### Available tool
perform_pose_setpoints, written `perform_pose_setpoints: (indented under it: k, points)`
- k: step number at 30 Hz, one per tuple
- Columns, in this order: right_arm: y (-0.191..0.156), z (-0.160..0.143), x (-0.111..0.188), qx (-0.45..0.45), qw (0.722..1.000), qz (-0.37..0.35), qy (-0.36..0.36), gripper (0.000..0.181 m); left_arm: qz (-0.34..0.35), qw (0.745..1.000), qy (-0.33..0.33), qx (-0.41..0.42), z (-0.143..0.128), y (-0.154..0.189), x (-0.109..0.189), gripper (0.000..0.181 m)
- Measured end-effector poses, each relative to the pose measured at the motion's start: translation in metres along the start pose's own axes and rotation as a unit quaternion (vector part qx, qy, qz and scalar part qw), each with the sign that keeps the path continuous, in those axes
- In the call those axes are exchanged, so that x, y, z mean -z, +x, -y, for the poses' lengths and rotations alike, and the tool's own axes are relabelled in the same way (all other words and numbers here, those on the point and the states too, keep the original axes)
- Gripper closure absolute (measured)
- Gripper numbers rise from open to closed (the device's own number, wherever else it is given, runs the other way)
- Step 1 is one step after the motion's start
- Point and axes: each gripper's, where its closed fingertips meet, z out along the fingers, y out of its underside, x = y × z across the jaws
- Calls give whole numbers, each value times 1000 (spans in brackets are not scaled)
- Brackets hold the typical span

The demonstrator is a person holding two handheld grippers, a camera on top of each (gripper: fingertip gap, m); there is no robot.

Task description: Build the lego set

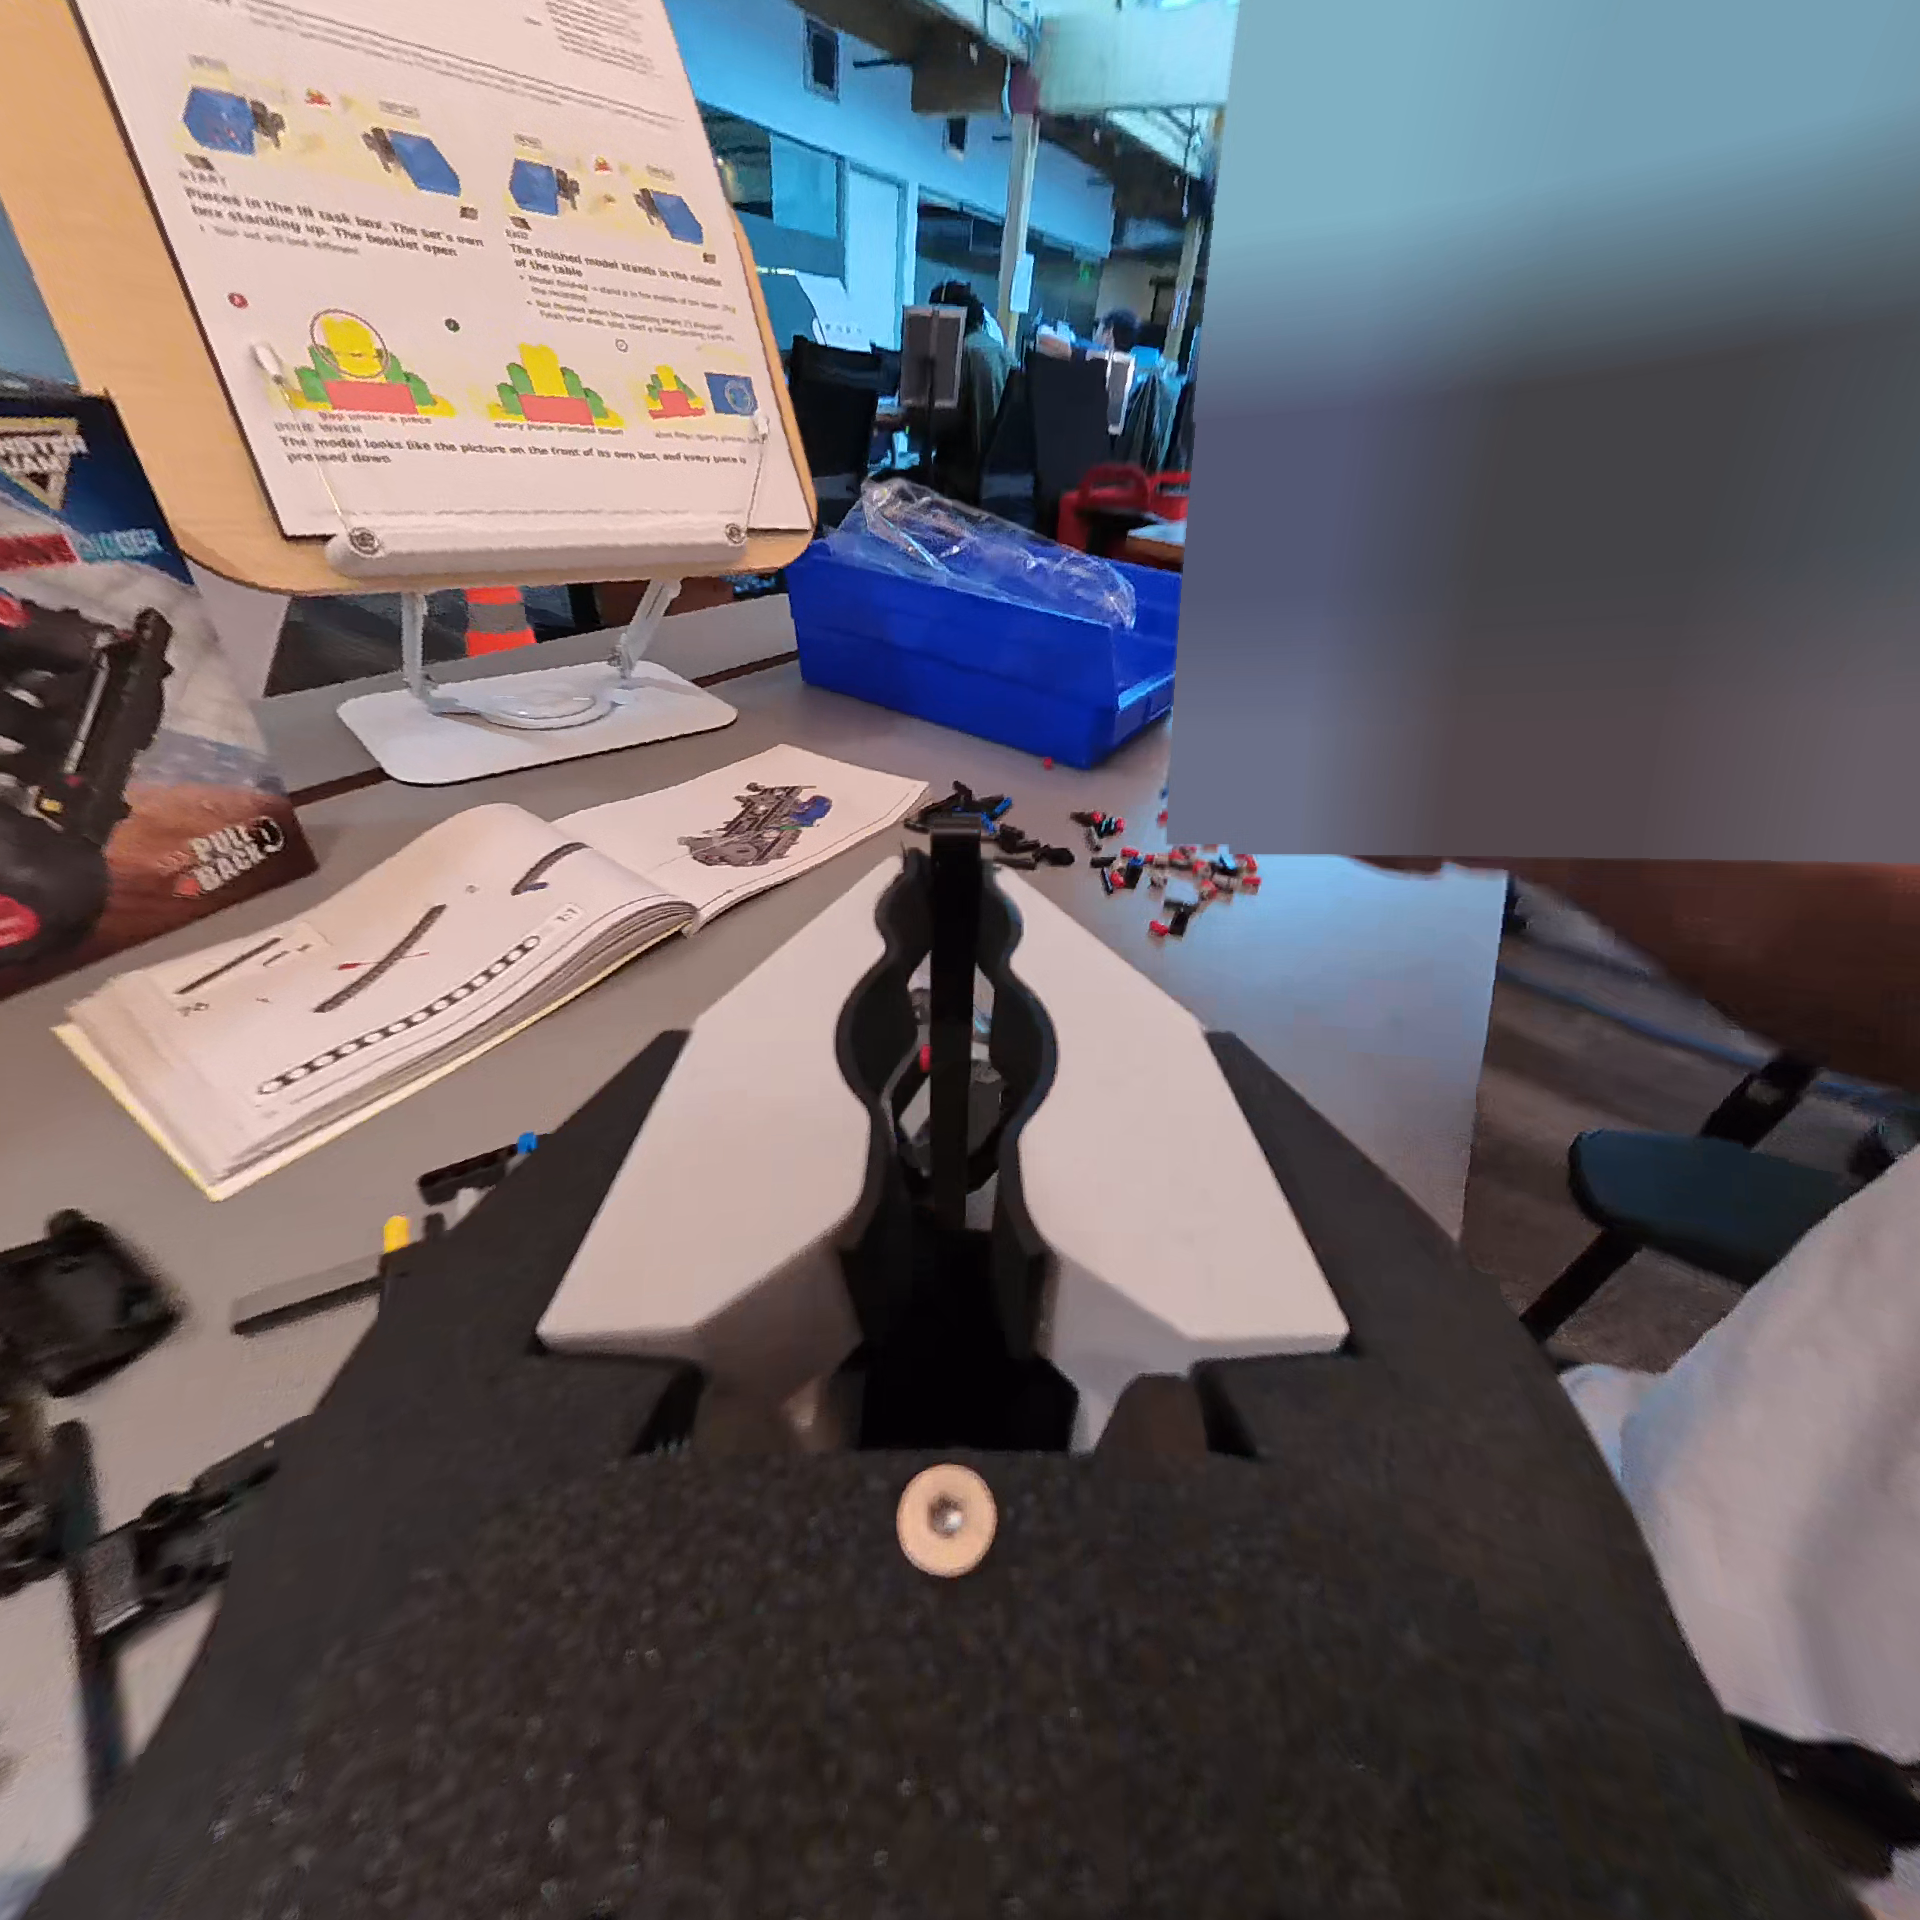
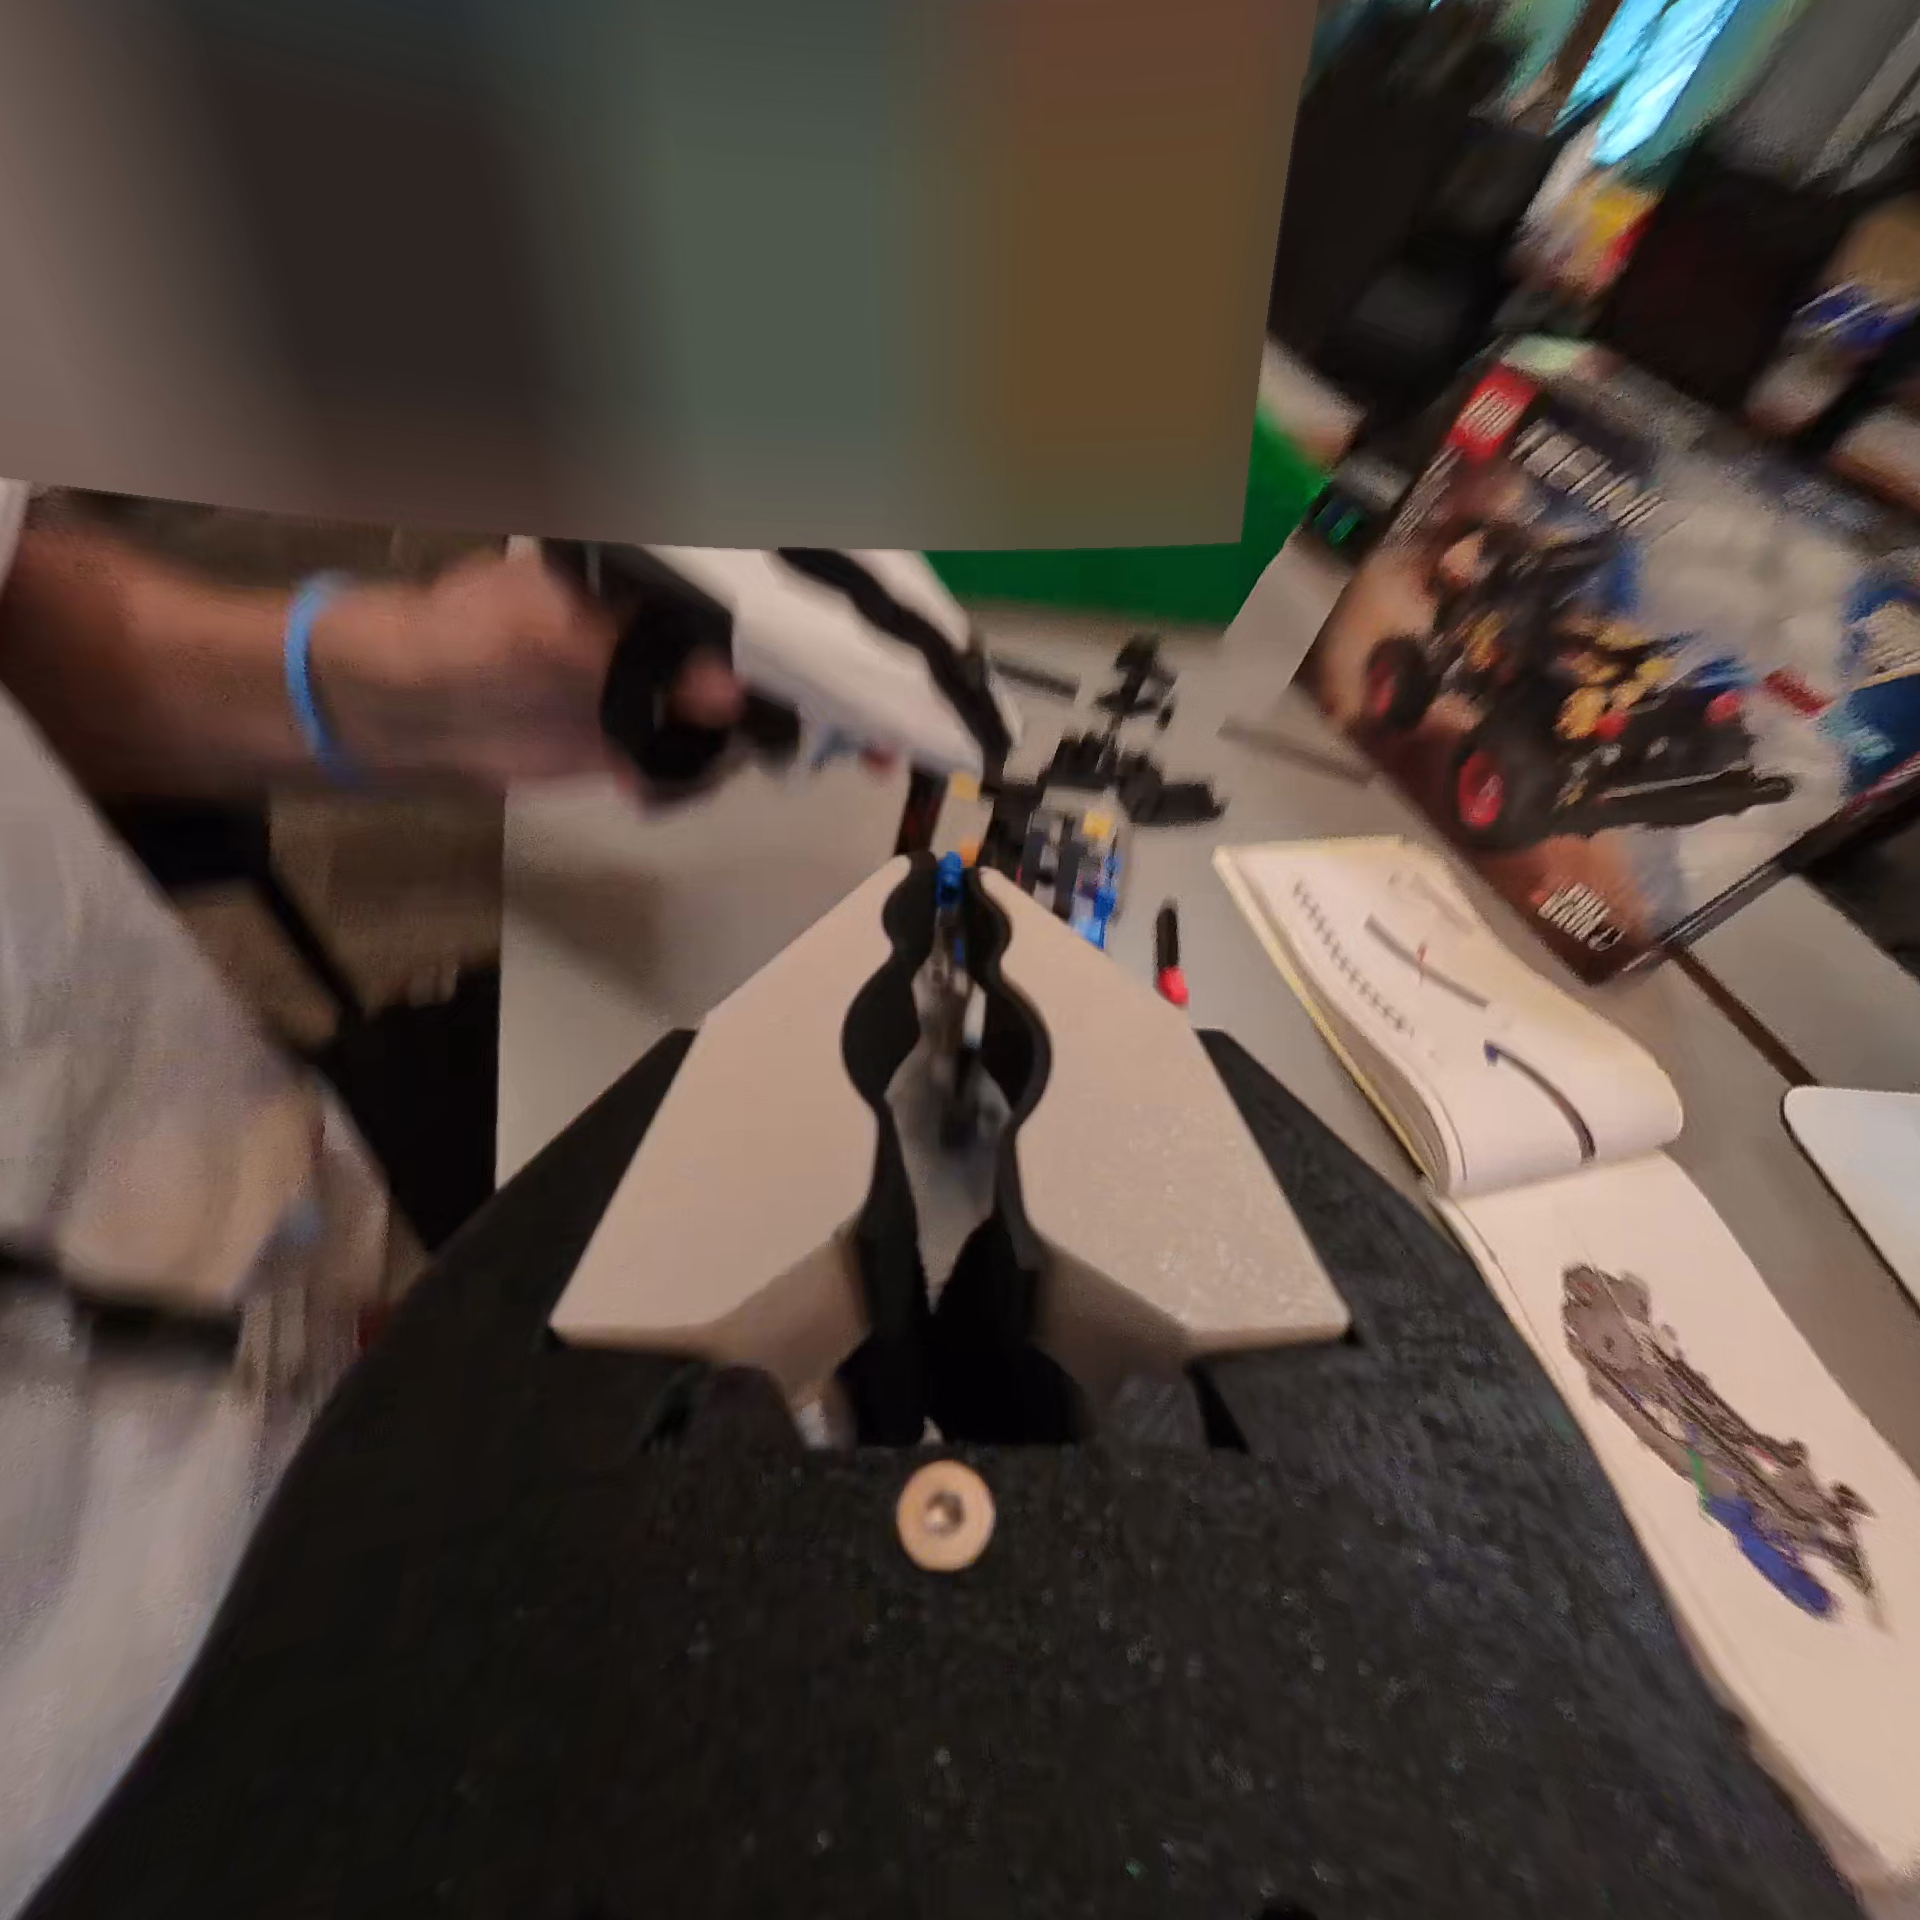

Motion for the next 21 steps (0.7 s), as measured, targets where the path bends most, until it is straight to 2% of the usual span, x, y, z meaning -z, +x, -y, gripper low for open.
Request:
perform_pose_setpoints:
  k: [3,7,21]
  points:
    - [0,21,-17,-25,993,-99,65,178,6,1000,14,22,-3,2,-5,176]
    - [-1,15,-33,-76,982,-151,79,177,15,999,29,38,-4,10,-8,175]
    - [-4,19,-28,-65,979,-174,83,177,35,997,41,51,-1,19,-8,175]
